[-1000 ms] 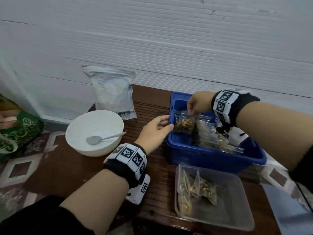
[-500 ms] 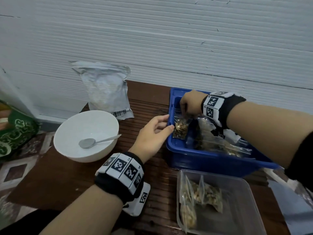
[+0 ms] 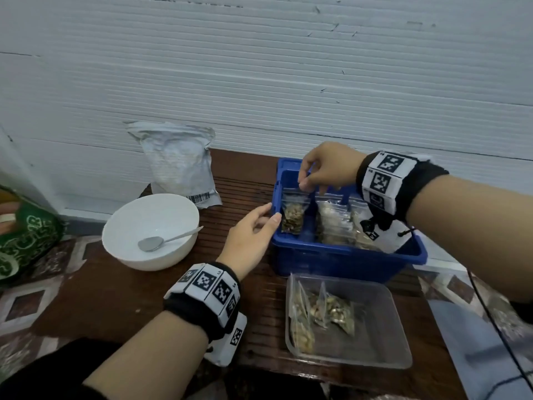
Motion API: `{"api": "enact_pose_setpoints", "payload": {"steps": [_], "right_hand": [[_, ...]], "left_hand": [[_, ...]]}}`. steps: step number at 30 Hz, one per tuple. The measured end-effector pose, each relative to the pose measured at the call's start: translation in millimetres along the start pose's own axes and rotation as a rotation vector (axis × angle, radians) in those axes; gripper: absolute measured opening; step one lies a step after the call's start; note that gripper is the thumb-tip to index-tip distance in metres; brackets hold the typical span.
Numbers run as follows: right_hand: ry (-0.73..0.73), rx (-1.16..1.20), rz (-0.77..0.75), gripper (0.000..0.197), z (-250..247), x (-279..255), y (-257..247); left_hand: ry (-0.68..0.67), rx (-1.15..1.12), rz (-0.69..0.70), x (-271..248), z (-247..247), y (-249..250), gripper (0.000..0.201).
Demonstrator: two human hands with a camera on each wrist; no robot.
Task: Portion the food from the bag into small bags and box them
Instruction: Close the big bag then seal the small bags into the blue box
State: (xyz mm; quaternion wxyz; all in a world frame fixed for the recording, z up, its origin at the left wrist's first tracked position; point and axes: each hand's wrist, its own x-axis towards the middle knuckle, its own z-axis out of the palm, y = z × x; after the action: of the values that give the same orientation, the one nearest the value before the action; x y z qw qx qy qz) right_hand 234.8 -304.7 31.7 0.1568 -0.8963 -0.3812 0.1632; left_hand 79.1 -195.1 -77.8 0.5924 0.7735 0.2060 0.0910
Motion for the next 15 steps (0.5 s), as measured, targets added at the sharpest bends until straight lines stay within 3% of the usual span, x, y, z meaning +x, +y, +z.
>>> {"api": "enact_pose_setpoints", "payload": {"steps": [6, 12, 15], "right_hand": [[0.049, 0.198, -0.019, 0.007, 16.6, -84.8, -14.5], [0.067, 0.271, 0.119, 0.017, 89.5, -146.8, 0.7], [0.056, 0.305, 0.192, 0.02, 120.2, -162.3, 9.5]], "left_hand": [[0.015, 0.02, -0.029, -31.4, 6.2, -0.9, 0.049], [0.064, 0.107, -0.092, -63.2, 16.4, -5.0, 0.041], [0.004, 0.209, -0.174, -77.6, 21.4, -9.1, 0.041]]}}
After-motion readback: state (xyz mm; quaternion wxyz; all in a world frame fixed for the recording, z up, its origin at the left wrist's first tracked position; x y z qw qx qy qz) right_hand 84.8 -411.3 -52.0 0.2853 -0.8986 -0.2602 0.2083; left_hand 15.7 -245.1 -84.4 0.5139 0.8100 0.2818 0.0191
